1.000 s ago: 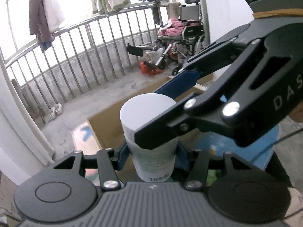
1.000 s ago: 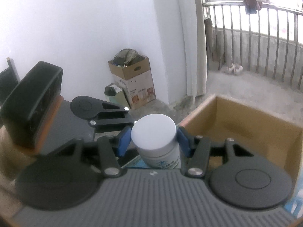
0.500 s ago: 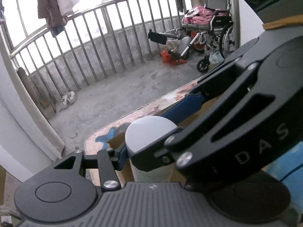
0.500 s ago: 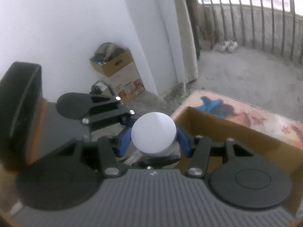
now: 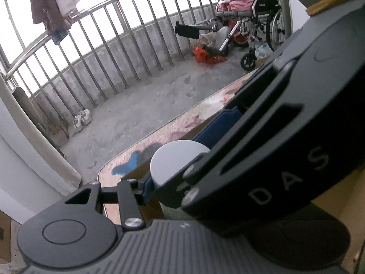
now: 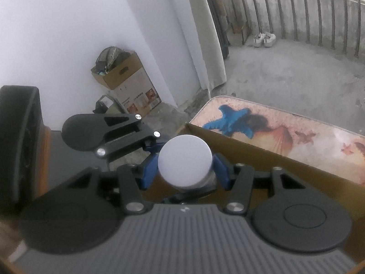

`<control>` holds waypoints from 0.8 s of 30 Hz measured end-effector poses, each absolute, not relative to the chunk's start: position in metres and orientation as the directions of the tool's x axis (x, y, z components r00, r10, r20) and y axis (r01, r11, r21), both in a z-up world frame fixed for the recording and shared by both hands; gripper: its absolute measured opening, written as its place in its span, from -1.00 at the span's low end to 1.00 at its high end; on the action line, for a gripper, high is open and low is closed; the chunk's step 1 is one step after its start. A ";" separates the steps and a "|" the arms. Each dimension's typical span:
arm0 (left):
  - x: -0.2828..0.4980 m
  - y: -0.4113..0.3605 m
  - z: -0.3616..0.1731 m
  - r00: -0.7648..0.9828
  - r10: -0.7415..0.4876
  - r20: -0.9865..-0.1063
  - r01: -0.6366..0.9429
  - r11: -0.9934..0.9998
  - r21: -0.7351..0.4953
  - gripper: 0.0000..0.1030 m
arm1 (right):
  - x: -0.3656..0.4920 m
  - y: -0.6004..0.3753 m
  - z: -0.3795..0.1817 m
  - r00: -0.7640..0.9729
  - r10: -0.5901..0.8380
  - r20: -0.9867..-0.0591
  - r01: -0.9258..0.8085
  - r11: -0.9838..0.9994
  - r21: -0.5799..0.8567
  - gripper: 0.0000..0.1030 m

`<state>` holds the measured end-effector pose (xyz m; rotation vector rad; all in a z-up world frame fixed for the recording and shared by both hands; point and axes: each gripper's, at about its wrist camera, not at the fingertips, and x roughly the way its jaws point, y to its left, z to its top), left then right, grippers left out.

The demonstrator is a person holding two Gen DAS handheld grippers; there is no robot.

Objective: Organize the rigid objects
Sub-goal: 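Carry the white bottle into the cardboard box and open the right tool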

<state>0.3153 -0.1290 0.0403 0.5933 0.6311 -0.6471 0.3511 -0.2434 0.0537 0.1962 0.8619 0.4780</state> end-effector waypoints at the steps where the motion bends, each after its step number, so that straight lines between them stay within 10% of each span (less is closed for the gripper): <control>1: 0.317 -0.128 0.038 0.628 -0.359 -0.691 0.699 0.650 0.297 0.09 | 0.354 -0.242 0.051 0.550 0.480 -0.683 -0.323 0.877 0.356 0.02; 24: 0.325 -0.119 0.029 0.604 -0.370 -0.706 0.713 0.647 0.271 0.22 | 0.380 -0.232 0.011 0.536 0.435 -0.723 -0.316 0.898 0.306 0.06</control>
